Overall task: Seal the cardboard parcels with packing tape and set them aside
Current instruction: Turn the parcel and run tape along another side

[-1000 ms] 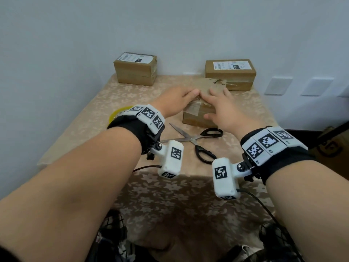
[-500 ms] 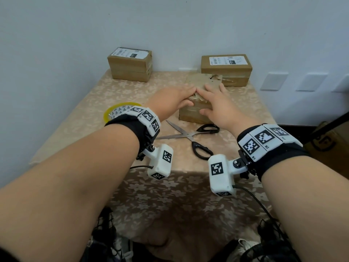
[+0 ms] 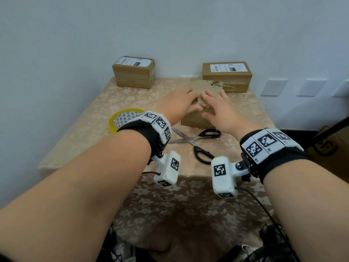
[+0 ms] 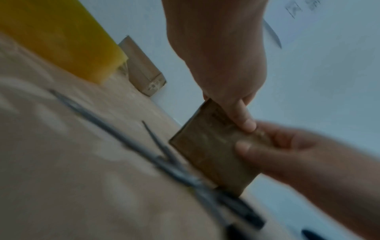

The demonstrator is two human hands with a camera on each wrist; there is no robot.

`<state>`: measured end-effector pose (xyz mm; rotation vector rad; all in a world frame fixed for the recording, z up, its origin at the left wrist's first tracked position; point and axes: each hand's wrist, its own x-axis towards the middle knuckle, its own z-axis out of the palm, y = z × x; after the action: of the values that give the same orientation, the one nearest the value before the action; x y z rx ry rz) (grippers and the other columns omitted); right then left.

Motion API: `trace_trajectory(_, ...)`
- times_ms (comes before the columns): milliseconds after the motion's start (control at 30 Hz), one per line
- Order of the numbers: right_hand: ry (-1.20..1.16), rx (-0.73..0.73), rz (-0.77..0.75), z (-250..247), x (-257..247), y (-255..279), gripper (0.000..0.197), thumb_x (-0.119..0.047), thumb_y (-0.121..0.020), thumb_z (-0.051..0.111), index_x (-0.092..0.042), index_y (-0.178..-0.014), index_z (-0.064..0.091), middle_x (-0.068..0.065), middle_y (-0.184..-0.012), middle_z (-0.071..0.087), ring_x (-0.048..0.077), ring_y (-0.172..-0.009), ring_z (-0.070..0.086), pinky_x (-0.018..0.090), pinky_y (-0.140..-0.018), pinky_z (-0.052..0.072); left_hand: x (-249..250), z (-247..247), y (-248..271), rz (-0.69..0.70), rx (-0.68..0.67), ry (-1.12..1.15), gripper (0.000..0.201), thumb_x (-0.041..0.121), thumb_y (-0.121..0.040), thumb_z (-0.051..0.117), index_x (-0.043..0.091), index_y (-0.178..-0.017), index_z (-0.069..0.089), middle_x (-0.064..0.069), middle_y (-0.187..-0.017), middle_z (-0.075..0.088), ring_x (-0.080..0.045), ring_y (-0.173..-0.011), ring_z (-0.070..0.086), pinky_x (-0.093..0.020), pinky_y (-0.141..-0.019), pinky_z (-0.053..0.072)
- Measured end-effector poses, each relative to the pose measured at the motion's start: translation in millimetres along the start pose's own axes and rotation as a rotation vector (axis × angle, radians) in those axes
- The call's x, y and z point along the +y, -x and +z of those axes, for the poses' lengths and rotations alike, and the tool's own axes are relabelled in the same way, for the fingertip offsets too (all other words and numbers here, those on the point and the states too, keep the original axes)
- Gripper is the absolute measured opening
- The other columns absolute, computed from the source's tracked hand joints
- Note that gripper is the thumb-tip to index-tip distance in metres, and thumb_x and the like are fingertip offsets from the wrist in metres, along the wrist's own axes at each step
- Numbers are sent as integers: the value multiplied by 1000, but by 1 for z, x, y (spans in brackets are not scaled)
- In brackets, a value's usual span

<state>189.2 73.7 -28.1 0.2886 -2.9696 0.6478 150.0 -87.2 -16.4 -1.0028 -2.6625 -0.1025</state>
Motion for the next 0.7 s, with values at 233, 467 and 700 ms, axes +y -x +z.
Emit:
trace_trajectory(233, -134, 60, -60, 0, 9, -3, 52, -18, -97, 53, -20, -146, 37, 7, -158, 19, 34, -147, 4, 40, -119, 2, -1, 4, 1, -36, -7, 37, 61, 46, -84, 63, 8, -128, 44, -12, -125, 42, -27, -114, 37, -33, -96, 31)
trace_trajectory(467, 51, 350, 59, -3, 4, 2, 37, -14, -97, 49, -27, -130, 59, 10, -131, 39, 29, -118, 38, 33, -100, 31, 1, -11, 19, -15, -28, 159, 47, 36, -95, 49, 12, -136, 48, -8, -127, 49, -24, -119, 42, -40, -101, 36)
trace_trajectory(700, 196, 96, 108, 8, -19, -10, 77, -64, -89, 43, -14, -146, 32, 13, -153, 25, 39, -136, 31, 47, -109, 33, -10, -23, 35, -213, 60, 492, 36, 6, -97, 40, 10, -131, 52, -6, -134, 54, -18, -126, 46, -25, -104, 31)
